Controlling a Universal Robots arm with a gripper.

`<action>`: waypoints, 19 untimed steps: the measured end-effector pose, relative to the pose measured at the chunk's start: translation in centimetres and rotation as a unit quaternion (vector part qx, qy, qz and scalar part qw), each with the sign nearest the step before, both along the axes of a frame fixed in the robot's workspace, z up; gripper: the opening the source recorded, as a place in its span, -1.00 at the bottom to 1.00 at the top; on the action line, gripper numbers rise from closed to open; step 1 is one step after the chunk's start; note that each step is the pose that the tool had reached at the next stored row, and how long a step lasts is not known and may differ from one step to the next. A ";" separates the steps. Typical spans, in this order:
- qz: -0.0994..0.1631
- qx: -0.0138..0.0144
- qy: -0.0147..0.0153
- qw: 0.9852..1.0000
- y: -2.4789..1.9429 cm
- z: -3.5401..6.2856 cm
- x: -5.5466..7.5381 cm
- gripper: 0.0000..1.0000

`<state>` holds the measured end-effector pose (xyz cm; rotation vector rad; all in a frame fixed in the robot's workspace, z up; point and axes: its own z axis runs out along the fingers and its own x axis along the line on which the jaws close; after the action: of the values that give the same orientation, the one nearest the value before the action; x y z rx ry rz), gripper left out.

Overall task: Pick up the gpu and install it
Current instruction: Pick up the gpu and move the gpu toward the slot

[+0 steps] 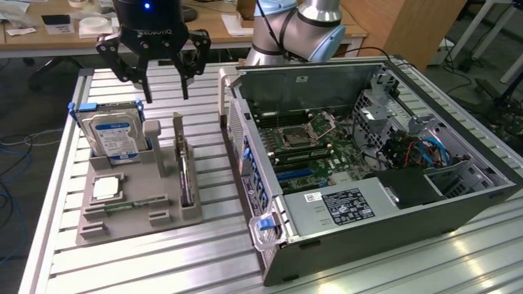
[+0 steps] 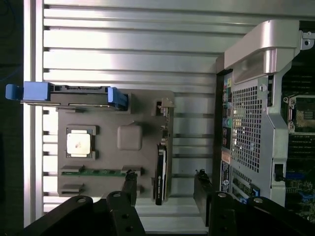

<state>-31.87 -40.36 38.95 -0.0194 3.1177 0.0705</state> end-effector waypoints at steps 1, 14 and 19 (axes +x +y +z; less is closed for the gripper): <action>0.005 0.000 0.000 1.000 -0.01 -0.10 0.0 0.18; 0.011 -0.002 0.000 1.000 -0.23 -1.19 0.0 0.18; 0.011 -0.002 0.000 1.000 -0.25 -1.59 0.0 0.18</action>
<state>-31.86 -40.60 37.36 -0.0542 3.1180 0.0641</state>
